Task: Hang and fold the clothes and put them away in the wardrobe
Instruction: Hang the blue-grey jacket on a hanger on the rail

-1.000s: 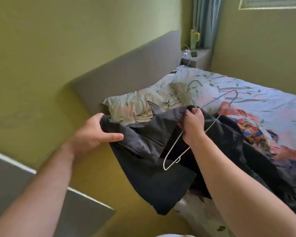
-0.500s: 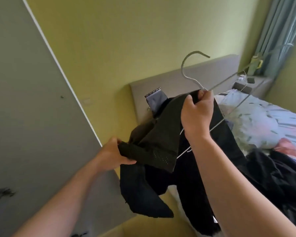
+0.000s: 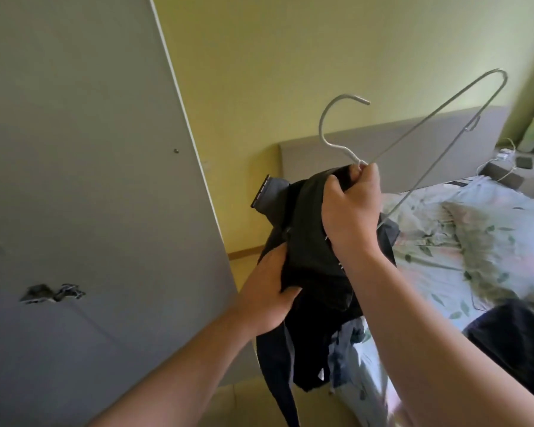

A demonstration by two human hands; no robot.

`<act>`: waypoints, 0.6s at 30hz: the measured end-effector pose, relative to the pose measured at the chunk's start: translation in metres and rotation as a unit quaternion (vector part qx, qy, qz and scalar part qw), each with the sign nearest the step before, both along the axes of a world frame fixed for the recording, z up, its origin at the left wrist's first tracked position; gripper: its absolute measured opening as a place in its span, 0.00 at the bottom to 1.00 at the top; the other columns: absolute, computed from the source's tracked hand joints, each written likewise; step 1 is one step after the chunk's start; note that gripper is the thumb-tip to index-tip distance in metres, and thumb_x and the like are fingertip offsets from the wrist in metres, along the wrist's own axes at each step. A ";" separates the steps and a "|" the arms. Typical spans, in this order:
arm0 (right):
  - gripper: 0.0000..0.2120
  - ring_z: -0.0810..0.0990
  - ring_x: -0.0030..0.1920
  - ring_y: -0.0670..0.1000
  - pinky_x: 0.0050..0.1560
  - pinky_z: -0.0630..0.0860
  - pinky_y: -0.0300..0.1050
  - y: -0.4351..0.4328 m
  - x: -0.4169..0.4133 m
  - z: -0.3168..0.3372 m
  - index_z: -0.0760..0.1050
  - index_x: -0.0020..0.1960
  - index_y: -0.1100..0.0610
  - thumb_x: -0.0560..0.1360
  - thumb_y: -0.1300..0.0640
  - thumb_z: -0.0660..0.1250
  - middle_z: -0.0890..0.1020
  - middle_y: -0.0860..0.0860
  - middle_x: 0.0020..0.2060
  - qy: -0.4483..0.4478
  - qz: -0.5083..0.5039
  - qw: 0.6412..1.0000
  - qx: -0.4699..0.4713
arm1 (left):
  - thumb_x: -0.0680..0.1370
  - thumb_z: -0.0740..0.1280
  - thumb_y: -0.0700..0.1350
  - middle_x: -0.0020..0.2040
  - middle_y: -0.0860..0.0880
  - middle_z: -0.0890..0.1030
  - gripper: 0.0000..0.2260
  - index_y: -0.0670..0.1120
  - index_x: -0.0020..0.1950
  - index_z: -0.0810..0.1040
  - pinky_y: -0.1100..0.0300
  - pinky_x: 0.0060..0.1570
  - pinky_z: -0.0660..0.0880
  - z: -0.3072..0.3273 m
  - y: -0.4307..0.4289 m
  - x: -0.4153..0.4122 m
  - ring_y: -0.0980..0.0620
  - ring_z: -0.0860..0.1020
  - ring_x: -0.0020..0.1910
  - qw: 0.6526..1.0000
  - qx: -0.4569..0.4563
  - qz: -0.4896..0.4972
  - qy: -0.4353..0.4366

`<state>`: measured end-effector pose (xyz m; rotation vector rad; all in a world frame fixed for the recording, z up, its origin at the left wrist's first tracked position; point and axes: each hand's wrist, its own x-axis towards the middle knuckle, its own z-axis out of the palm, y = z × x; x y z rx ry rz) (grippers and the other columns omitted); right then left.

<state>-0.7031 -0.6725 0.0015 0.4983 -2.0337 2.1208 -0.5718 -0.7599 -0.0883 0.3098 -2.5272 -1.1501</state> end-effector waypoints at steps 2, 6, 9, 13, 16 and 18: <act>0.11 0.67 0.31 0.38 0.38 0.67 0.42 0.004 -0.005 -0.005 0.61 0.41 0.48 0.74 0.58 0.63 0.67 0.44 0.35 -0.015 -0.002 1.000 0.000 | 0.79 0.63 0.38 0.53 0.63 0.79 0.18 0.54 0.66 0.75 0.72 0.51 0.71 -0.002 -0.002 0.000 0.58 0.78 0.58 0.999 0.010 0.034 -0.005; 0.11 0.67 0.34 0.45 0.38 0.68 0.45 0.015 -0.015 -0.018 0.60 0.41 0.47 0.73 0.57 0.63 0.68 0.44 0.35 -0.040 -0.005 0.999 0.014 | 0.78 0.59 0.30 0.52 0.55 0.85 0.22 0.55 0.58 0.80 0.62 0.56 0.76 0.001 -0.015 0.002 0.57 0.82 0.55 0.980 0.158 0.110 0.042; 0.10 0.68 0.36 0.47 0.40 0.69 0.46 0.023 -0.021 -0.028 0.61 0.41 0.49 0.72 0.57 0.63 0.69 0.45 0.36 -0.054 -0.012 0.998 0.024 | 0.79 0.59 0.28 0.50 0.56 0.86 0.26 0.59 0.51 0.83 0.64 0.52 0.77 0.006 -0.023 0.004 0.57 0.83 0.53 0.974 0.186 0.114 0.062; 0.11 0.67 0.30 0.40 0.37 0.68 0.42 0.033 -0.025 -0.042 0.62 0.41 0.49 0.72 0.57 0.65 0.69 0.45 0.35 -0.091 -0.013 0.995 0.026 | 0.76 0.65 0.32 0.46 0.54 0.85 0.15 0.52 0.49 0.83 0.61 0.52 0.75 0.015 -0.026 0.004 0.55 0.81 0.49 0.959 0.251 0.096 0.091; 0.10 0.69 0.34 0.42 0.40 0.70 0.45 0.039 -0.026 -0.050 0.62 0.42 0.50 0.73 0.57 0.65 0.70 0.47 0.37 -0.101 -0.009 0.995 0.025 | 0.66 0.78 0.50 0.53 0.58 0.84 0.21 0.61 0.56 0.79 0.62 0.52 0.77 0.027 -0.026 0.005 0.58 0.82 0.53 0.991 0.133 0.002 -0.019; 0.10 0.72 0.34 0.43 0.40 0.71 0.45 0.044 -0.026 -0.053 0.63 0.42 0.50 0.74 0.58 0.65 0.71 0.48 0.38 -0.107 -0.001 0.994 0.030 | 0.65 0.81 0.53 0.52 0.63 0.83 0.21 0.67 0.53 0.78 0.64 0.51 0.78 0.031 -0.021 0.000 0.62 0.81 0.52 0.999 -0.003 0.017 -0.049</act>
